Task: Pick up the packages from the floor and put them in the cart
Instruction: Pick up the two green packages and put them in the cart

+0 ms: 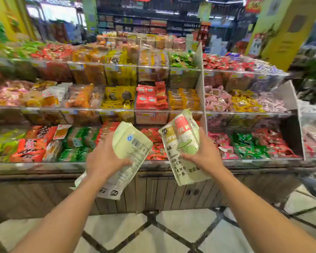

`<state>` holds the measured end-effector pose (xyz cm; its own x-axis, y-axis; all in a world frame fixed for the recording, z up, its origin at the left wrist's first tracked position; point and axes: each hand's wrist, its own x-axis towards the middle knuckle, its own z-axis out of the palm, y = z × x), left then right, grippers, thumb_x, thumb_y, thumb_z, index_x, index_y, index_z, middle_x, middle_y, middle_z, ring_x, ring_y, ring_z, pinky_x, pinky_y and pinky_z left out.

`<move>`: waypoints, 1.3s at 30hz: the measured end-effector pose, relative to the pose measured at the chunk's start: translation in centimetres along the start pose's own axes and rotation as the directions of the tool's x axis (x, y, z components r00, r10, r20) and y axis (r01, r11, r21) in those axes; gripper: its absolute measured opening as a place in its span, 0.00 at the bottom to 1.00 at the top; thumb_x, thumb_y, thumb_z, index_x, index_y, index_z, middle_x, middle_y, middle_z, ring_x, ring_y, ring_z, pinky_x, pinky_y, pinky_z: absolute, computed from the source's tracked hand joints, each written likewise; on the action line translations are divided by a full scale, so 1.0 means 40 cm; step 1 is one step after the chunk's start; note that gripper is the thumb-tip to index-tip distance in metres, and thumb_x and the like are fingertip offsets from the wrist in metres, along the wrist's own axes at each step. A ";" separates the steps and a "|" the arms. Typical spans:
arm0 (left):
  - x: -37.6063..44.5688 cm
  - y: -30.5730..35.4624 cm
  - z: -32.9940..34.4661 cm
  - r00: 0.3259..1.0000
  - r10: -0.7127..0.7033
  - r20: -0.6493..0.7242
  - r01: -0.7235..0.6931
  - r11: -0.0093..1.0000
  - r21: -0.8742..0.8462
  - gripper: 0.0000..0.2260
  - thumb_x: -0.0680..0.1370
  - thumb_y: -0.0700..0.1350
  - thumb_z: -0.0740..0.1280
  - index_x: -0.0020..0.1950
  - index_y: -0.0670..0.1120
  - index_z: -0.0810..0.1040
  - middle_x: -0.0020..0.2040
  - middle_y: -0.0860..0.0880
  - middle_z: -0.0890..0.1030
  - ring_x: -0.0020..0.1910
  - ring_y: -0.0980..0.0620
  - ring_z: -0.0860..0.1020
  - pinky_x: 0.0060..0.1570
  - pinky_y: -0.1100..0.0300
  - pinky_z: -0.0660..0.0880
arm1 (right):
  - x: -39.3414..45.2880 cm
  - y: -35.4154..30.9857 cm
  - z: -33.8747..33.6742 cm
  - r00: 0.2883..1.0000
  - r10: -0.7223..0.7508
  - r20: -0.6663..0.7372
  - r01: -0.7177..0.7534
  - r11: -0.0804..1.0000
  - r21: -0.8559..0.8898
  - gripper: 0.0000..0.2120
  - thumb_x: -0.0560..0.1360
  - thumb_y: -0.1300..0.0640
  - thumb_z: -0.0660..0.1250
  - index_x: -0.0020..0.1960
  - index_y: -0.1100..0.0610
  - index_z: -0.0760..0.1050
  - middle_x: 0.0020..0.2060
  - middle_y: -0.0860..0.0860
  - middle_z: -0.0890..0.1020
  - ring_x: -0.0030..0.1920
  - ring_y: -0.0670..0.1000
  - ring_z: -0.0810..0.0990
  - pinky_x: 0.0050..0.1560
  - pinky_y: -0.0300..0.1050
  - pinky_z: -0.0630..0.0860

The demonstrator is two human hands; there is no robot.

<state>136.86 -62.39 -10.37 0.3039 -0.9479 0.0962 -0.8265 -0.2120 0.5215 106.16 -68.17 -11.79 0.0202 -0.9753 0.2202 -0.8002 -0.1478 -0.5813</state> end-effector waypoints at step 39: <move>-1.156 2.233 1.026 0.648 0.746 0.157 -0.543 0.596 -0.591 0.42 0.58 0.59 0.85 0.67 0.53 0.70 0.56 0.49 0.81 0.52 0.42 0.82 0.49 0.41 0.82 | -1.105 1.597 -1.728 0.322 0.601 -0.732 -0.794 0.592 0.137 0.60 0.56 0.36 0.84 0.80 0.46 0.58 0.61 0.50 0.79 0.58 0.55 0.82 0.53 0.59 0.84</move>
<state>29.56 -47.25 -3.02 -0.4939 -0.8094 0.3179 -0.3777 0.5289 0.7600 12.73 -23.14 -4.51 -0.9128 -0.2823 0.2951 -0.4080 0.6642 -0.6264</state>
